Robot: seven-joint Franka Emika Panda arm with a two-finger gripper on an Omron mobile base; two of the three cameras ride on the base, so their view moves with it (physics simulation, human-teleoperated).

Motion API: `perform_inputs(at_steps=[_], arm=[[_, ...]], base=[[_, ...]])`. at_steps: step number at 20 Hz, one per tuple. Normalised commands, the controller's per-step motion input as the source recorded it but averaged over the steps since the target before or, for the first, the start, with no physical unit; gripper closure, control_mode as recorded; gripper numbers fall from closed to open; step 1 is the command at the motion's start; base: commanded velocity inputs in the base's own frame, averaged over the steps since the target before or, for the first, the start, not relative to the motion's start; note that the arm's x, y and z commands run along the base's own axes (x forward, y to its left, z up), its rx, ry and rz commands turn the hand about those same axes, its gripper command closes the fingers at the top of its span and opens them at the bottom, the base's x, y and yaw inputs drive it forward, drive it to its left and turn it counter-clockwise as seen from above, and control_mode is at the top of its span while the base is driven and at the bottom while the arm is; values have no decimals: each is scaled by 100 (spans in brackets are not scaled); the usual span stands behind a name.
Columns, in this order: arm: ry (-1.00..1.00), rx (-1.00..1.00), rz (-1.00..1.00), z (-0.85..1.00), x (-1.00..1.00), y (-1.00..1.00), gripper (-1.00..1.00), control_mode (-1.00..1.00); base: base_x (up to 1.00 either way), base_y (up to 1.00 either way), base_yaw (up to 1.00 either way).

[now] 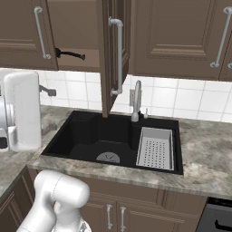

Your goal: Pick up the dish brush and dish brush from the sink, and place them back in the cabinet, and close the cabinet doors.

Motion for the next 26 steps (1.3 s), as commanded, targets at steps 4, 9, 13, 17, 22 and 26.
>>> perform_inputs(at_steps=[4, 9, 13, 17, 22, 26], arm=[[-3, 0, -13, 1, -36, -26, -100, -100], [1, 0, -11, 0, 1, -32, -100, -100], [0, 0, -3, 0, 2, -37, -100, -100], [-2, 0, 0, 0, -15, -35, -100, -100], [-4, 0, 0, 0, -18, -26, -100, -100], [1, 0, 0, -2, 2, -22, -100, -100]], base=[[0, 0, 0], [0, 0, 0], [0, 0, 0], [0, 0, 0], [0, 0, 0], [0, 0, 0]])
